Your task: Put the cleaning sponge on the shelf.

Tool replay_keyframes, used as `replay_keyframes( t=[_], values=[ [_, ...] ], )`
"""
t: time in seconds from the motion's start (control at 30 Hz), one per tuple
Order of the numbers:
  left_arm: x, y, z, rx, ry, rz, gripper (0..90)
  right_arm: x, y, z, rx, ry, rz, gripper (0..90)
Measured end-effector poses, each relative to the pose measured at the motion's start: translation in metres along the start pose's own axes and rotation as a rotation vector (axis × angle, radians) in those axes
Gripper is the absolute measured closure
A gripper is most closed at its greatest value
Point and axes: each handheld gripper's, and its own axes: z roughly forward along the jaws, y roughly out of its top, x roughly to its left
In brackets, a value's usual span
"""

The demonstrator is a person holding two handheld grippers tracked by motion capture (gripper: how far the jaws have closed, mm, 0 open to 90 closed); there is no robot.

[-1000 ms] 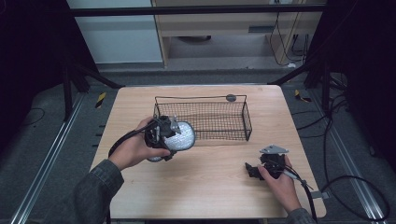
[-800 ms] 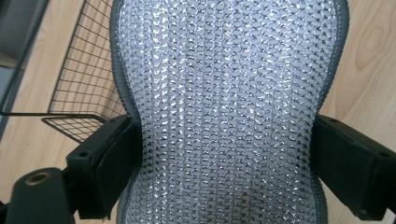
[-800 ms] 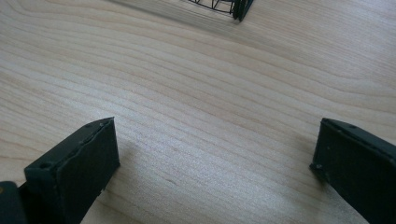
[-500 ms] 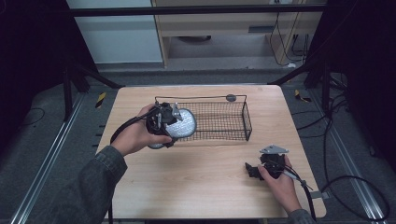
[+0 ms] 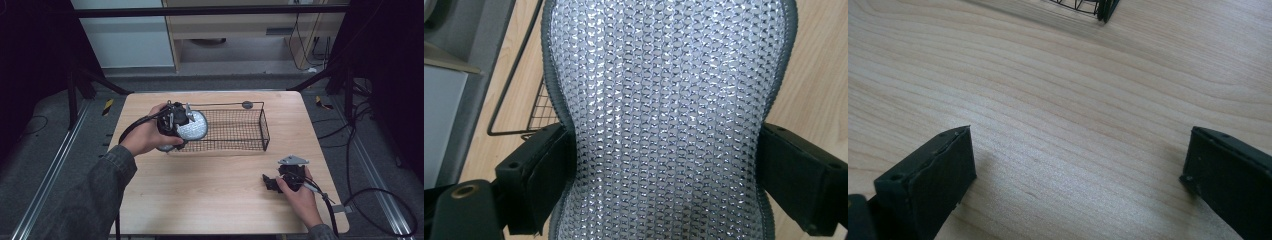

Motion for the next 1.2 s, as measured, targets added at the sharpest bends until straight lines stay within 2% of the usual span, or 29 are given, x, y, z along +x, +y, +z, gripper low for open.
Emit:
replay_keyframes(
  t=[0.07,0.57,0.83,0.9,0.97,1.2],
  values=[
    [0.003,0.005,0.000,0.000,0.010,0.015,10.7,0.000,0.000,0.000,0.000,0.000,0.000,0.5],
    [0.016,0.037,0.013,-0.021,0.035,0.044,10.7,0.000,0.000,0.000,-0.002,0.003,-0.001,0.5],
    [0.021,0.044,0.024,-0.020,0.040,0.054,10.7,0.000,0.000,0.000,-0.001,0.002,-0.004,0.5],
    [0.023,0.046,0.027,-0.018,0.028,0.055,10.7,0.000,0.000,0.000,-0.001,0.002,-0.004,0.5],
    [0.024,0.048,0.029,-0.007,0.039,0.064,10.7,-0.001,0.000,0.000,-0.001,0.002,-0.005,0.5],
    [0.026,0.048,0.029,-0.017,0.054,0.076,10.8,-0.001,0.000,0.000,-0.001,0.005,-0.007,0.4]
  ],
)
